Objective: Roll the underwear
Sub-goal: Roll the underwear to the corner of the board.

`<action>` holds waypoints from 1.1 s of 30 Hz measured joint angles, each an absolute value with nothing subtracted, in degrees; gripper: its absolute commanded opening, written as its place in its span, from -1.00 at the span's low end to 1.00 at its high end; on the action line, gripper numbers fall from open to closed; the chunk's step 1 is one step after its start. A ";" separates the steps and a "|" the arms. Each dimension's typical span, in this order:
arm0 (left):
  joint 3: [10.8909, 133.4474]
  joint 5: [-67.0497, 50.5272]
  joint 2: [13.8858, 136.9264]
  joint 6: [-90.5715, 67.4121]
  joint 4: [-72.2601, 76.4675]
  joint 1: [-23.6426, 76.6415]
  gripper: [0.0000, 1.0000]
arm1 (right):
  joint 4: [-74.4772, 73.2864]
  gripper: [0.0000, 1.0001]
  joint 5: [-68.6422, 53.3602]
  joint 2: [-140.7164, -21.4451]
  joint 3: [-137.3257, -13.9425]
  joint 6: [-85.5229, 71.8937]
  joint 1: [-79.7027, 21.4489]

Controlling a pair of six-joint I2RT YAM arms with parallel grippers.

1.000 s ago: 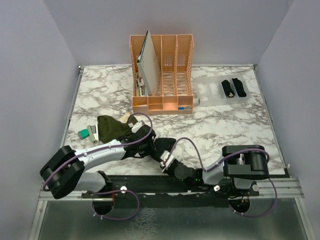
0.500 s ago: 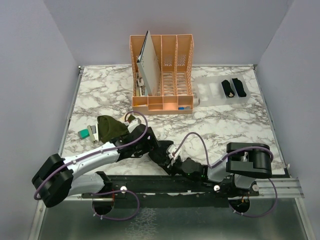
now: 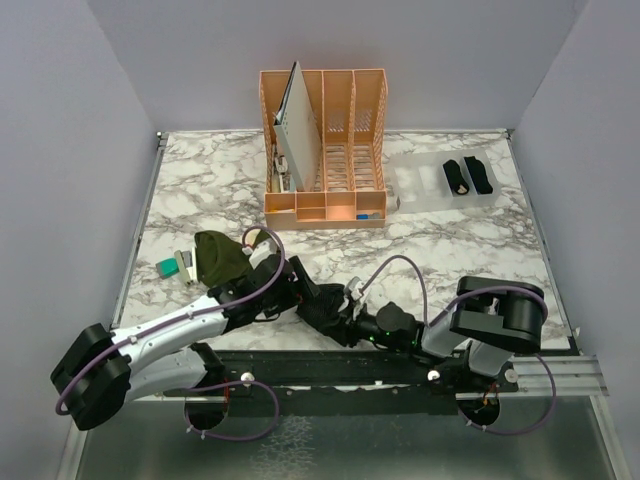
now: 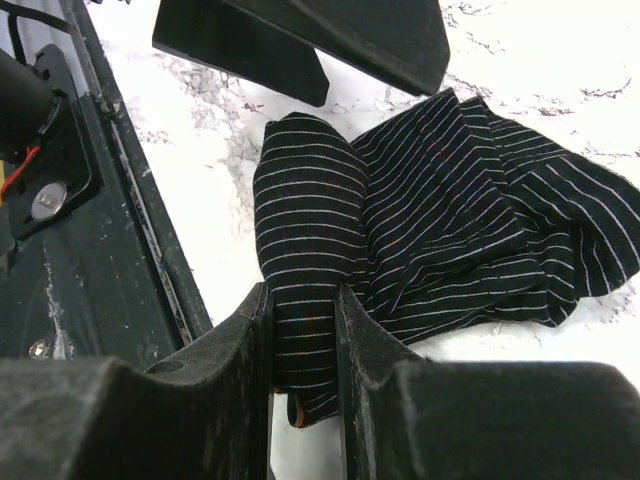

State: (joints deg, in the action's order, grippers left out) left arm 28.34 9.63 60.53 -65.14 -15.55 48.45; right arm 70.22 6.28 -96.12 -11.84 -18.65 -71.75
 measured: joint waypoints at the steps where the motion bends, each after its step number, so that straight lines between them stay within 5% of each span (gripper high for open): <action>1: 27.86 9.63 59.75 -64.90 -15.22 48.45 0.98 | 70.76 -0.64 5.19 -96.33 -11.64 -19.55 -70.94; 16: 17.28 7.70 45.76 -59.57 -4.58 48.45 0.98 | 73.65 -0.59 -8.86 -99.96 -12.29 -30.87 -60.66; 26: 13.19 4.93 48.73 -58.57 -1.76 48.45 0.97 | 66.50 -0.58 -17.91 -101.80 -18.72 -36.47 -55.99; 33: 11.33 5.56 50.37 -63.88 3.44 48.45 0.55 | 68.05 -0.56 -21.85 -104.29 -19.51 -40.23 -54.26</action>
